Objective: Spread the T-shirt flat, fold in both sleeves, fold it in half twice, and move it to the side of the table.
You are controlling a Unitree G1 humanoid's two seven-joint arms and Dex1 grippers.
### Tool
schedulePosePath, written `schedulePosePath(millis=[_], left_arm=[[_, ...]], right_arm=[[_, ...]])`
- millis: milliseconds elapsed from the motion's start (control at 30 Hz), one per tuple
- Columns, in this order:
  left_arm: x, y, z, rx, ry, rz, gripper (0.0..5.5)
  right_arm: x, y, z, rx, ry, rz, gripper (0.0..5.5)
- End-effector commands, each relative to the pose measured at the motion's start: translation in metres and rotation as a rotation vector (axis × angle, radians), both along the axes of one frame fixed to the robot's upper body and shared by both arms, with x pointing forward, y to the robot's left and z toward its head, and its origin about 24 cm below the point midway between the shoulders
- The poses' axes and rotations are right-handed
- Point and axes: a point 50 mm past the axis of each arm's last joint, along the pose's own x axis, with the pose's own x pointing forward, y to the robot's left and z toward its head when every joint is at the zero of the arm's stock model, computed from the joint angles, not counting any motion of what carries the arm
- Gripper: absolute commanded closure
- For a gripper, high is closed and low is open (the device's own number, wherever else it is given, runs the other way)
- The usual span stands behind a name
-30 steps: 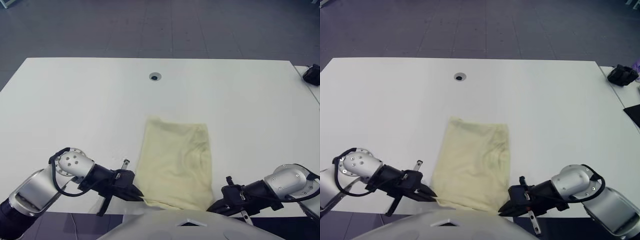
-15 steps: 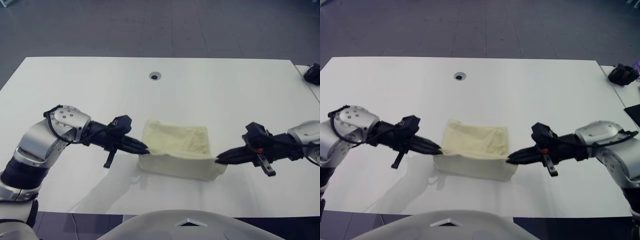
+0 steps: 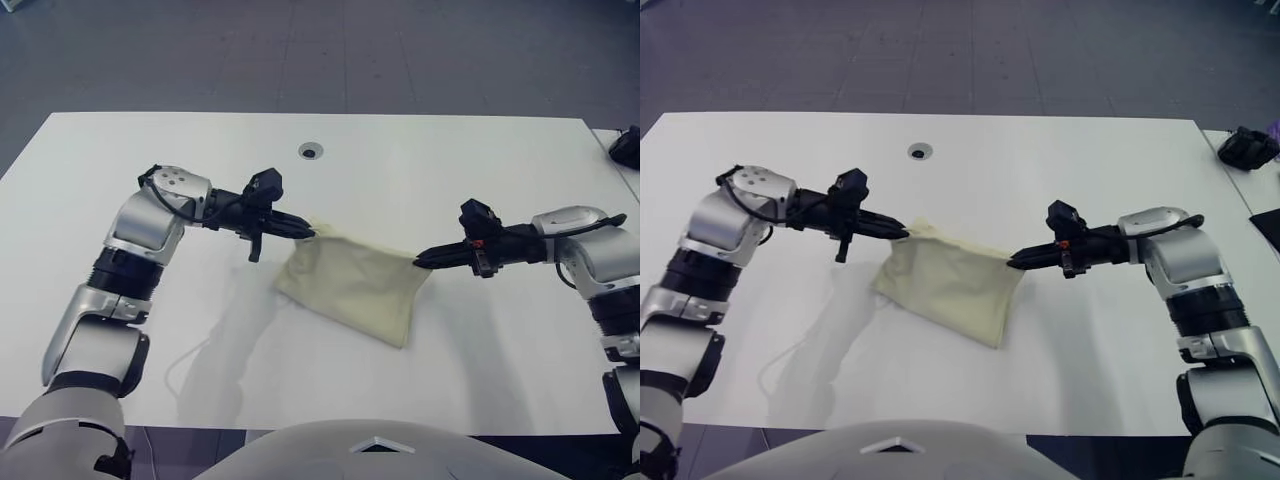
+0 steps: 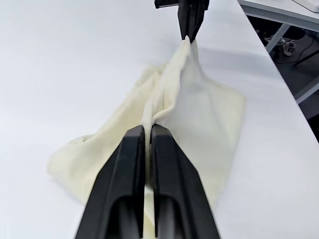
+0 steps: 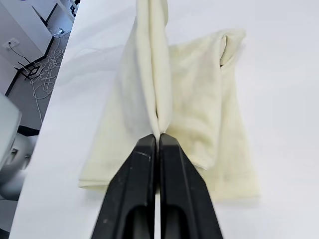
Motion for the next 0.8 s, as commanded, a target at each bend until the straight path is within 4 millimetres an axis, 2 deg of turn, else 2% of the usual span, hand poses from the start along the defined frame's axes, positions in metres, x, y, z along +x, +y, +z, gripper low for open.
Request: schedulePosePath(millis=[33,67,167,333,400,500,600,700,800], left_arm=[[0.020,-0.010,0.000,0.029,-0.123,0.096,5.11],[0.026,-0.012,-0.003,0.049,-0.157,0.138,5.00],[0.038,-0.015,-0.005,0.048,-0.235,0.238,4.46],[0.048,-0.009,0.017,-0.027,-0.375,0.375,3.62],[0.041,-0.005,0.019,-0.021,-0.410,0.350,3.25],[0.021,-0.009,0.001,0.023,-0.384,0.252,2.67],[0.016,-0.008,-0.011,0.031,-0.380,0.313,2.20],[0.024,-0.003,-0.007,-0.020,-0.387,0.462,1.66],[0.030,0.000,0.003,-0.079,-0.405,0.564,1.27]], right_arm=[[0.010,-0.001,-0.002,-0.026,-0.029,-0.018,5.50],[0.013,-0.001,-0.006,-0.045,-0.053,-0.039,5.50],[0.019,0.001,-0.012,-0.085,-0.133,-0.097,4.95],[0.026,0.017,0.001,-0.104,-0.422,-0.193,4.15],[0.022,0.034,0.006,-0.103,-0.541,-0.192,3.79],[0.011,0.057,-0.004,-0.102,-0.624,-0.147,3.24],[0.006,0.083,-0.013,-0.025,-0.659,-0.120,2.79],[-0.006,0.098,-0.030,0.033,-0.592,-0.055,2.28],[-0.012,0.105,-0.046,0.045,-0.530,-0.023,1.91]])
